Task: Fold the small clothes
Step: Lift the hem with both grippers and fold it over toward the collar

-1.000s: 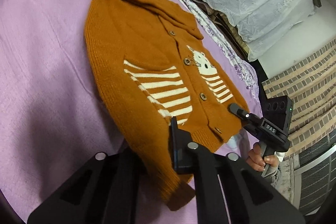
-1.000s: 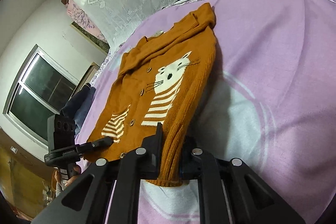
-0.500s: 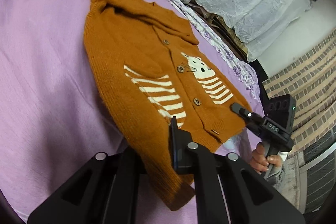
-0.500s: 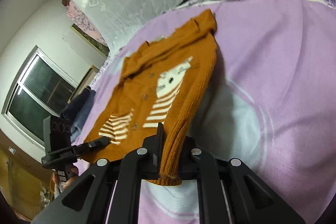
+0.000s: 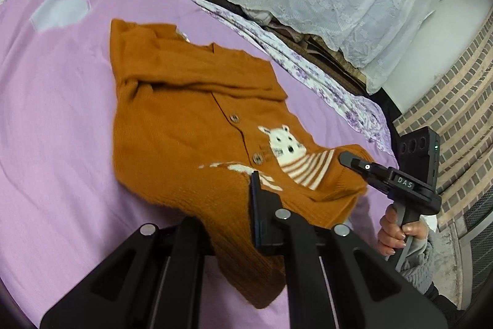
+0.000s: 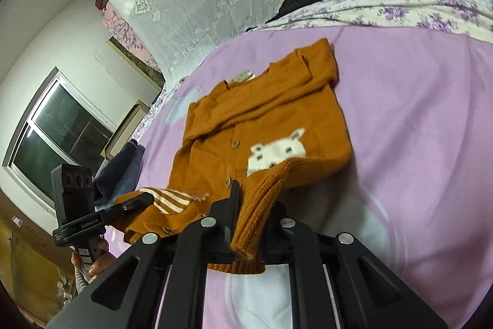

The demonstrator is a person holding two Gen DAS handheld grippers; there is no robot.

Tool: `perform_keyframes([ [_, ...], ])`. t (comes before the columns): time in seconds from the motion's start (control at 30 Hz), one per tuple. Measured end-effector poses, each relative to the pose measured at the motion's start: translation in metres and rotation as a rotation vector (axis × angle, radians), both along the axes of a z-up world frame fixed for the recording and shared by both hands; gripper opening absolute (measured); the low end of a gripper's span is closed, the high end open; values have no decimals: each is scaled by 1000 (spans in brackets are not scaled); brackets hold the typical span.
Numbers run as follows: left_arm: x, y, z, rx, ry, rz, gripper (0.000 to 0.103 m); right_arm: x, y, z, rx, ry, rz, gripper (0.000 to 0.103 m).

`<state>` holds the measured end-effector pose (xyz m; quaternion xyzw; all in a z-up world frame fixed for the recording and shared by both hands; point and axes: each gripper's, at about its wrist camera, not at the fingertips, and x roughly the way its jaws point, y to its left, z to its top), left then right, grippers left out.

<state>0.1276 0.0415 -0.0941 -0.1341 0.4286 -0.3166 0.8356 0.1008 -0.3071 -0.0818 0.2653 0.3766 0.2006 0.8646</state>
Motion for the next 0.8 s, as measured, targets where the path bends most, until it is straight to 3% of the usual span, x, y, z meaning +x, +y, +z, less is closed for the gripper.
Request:
perform_keyframes([
  [0.8, 109, -3, 14, 45, -7, 65, 7, 123, 3, 11, 63, -30, -67, 11],
])
